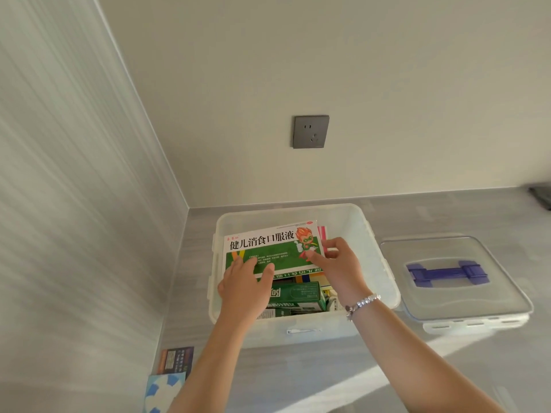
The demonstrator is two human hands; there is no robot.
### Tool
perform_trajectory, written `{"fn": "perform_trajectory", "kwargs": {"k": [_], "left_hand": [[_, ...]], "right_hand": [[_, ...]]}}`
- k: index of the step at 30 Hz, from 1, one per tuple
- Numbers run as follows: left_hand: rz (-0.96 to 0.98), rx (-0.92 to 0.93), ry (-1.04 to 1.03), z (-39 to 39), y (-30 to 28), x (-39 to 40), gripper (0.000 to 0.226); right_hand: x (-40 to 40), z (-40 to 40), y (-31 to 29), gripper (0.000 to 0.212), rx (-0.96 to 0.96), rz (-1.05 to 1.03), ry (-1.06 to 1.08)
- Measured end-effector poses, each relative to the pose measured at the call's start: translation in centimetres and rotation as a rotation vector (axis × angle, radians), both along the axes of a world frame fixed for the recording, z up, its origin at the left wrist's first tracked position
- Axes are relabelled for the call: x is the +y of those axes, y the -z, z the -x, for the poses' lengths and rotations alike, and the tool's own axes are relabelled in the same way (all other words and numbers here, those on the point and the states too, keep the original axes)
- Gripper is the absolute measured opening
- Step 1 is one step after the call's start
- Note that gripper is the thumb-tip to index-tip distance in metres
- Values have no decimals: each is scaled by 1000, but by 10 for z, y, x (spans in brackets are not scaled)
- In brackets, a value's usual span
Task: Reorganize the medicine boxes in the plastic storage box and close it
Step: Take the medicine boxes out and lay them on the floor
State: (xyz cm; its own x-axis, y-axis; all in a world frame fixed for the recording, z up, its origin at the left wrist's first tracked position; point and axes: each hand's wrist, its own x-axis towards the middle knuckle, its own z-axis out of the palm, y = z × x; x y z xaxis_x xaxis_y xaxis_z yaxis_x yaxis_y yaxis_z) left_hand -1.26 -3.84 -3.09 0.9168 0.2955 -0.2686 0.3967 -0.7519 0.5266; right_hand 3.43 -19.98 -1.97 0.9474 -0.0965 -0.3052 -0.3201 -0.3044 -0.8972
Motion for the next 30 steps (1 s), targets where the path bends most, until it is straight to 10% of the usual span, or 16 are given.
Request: {"fn": "perform_trajectory", "kwargs": {"k": [14, 17, 30], "left_hand": [[65, -435, -60, 22, -26, -10, 45], [378, -521, -111, 41, -46, -17, 40], [618, -397, -442, 206, -4, -30, 31]], "right_hand": [[-32, 33, -32, 34, 10, -602, 170], [-62, 57, -38, 45, -15, -712, 60], [-121, 164, -2, 53, 175, -341, -301]]}}
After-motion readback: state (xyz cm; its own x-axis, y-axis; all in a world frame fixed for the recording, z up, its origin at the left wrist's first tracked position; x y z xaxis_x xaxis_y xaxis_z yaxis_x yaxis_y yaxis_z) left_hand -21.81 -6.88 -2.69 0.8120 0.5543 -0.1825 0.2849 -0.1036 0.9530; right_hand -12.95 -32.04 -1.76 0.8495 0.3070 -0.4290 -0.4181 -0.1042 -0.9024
